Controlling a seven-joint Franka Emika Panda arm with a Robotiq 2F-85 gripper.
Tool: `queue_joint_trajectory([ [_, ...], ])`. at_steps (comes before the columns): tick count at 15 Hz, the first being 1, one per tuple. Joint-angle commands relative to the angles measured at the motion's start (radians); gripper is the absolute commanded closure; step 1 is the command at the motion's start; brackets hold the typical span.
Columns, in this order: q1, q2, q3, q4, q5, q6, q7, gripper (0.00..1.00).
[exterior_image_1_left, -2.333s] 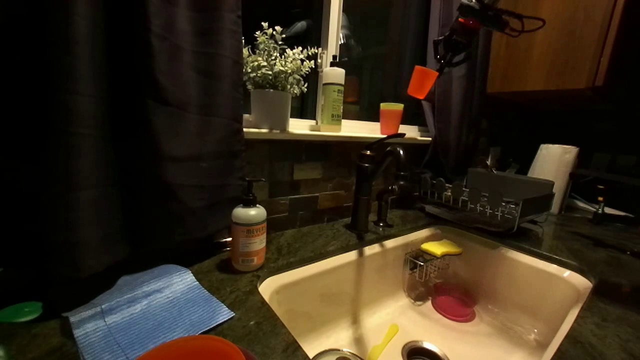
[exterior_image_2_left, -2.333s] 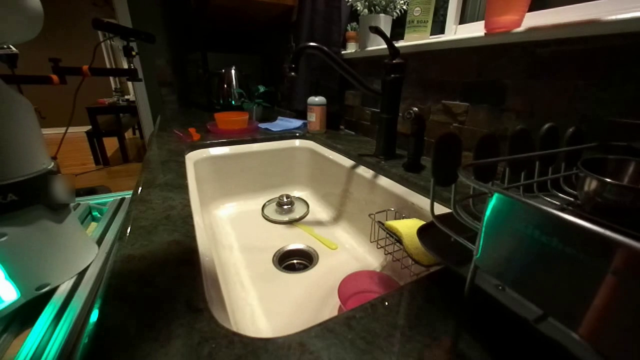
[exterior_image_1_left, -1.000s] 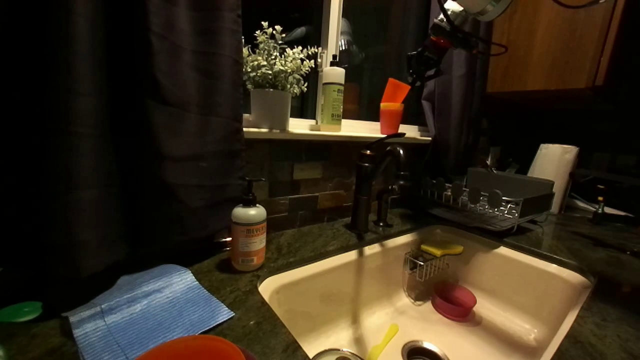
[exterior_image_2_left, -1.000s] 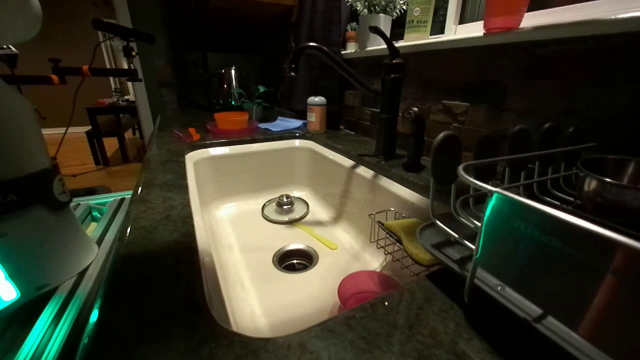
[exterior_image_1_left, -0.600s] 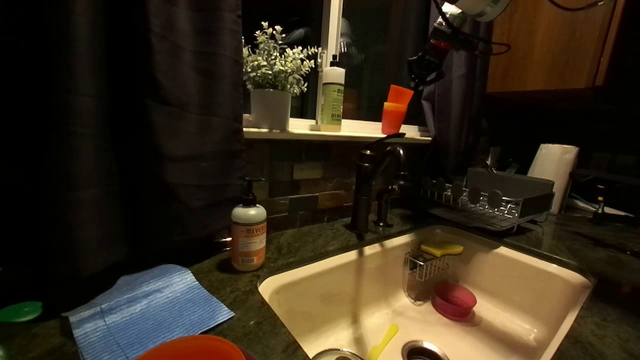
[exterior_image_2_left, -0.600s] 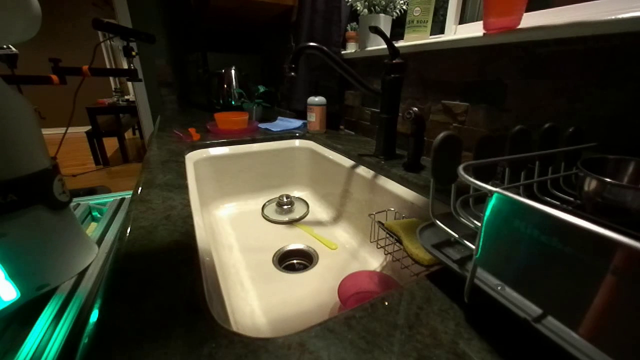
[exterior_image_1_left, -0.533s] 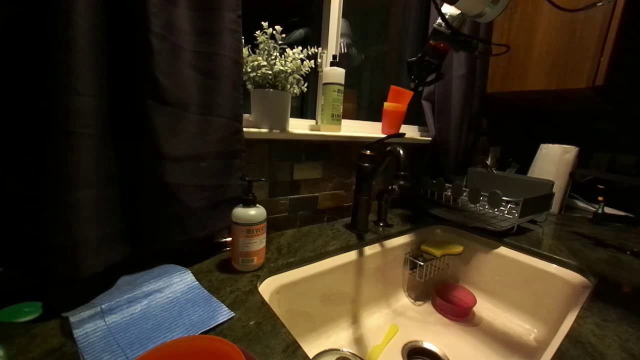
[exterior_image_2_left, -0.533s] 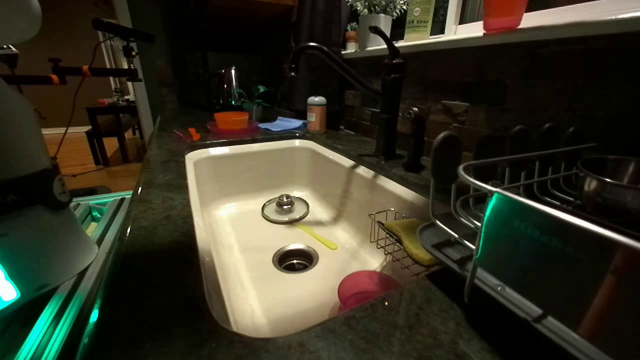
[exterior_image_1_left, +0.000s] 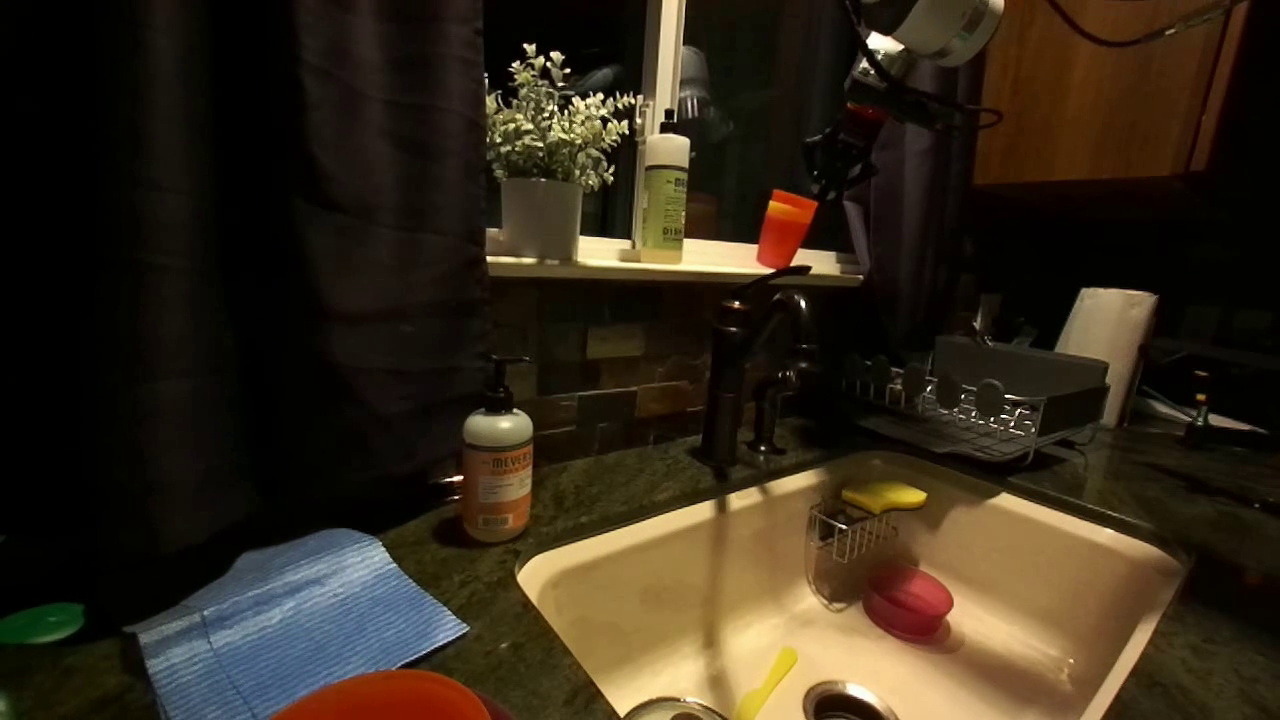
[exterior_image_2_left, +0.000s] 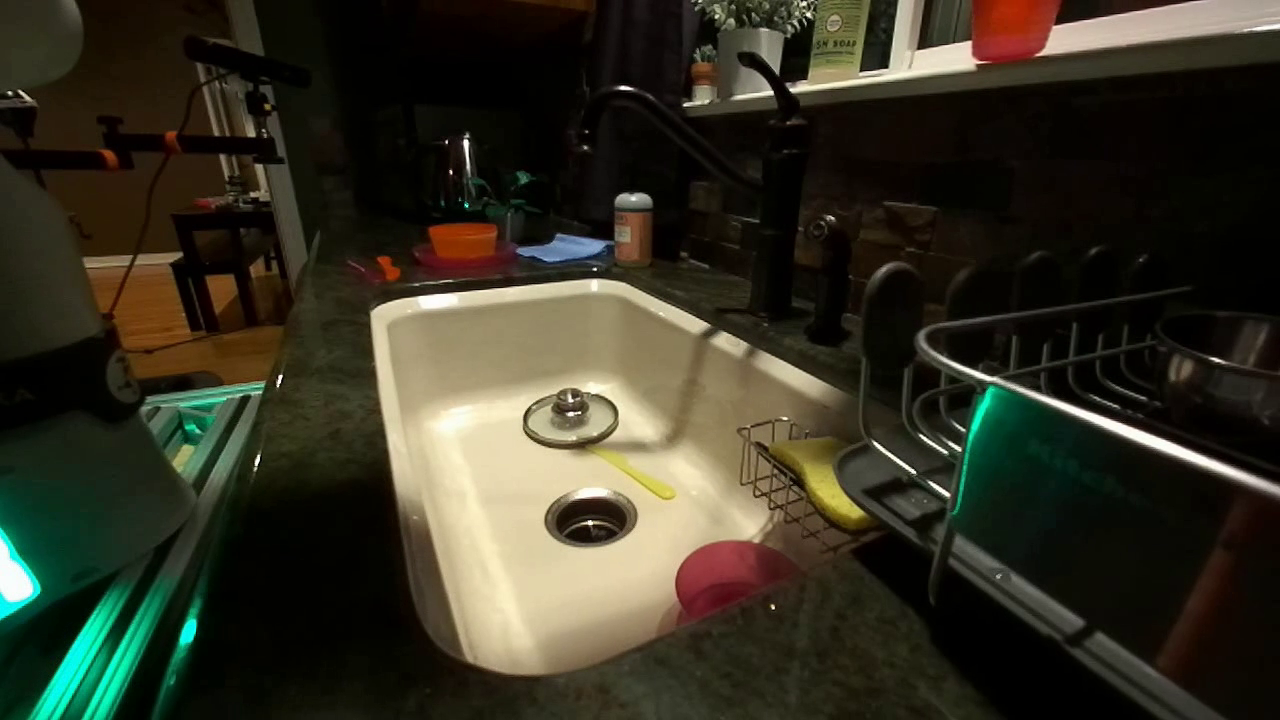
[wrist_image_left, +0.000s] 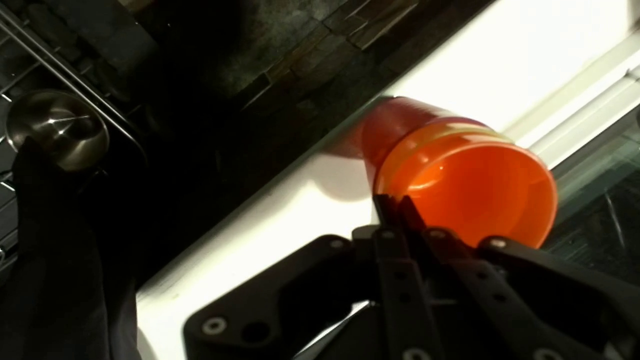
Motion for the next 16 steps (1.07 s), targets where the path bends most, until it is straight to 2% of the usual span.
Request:
queue_joint_trajectory([
  [1,0.006,0.038,0.001,0.047,-0.019,-0.007,0.000,0.99],
  [2,0.009,0.044,-0.001,0.055,-0.025,-0.004,0.008,0.71],
  [4,0.012,0.052,-0.001,0.066,-0.029,-0.002,0.009,0.64],
  [12,0.020,0.038,0.006,0.079,-0.018,0.035,-0.002,0.02],
  [16,0.030,-0.048,0.016,0.011,-0.012,0.054,-0.024,0.00],
])
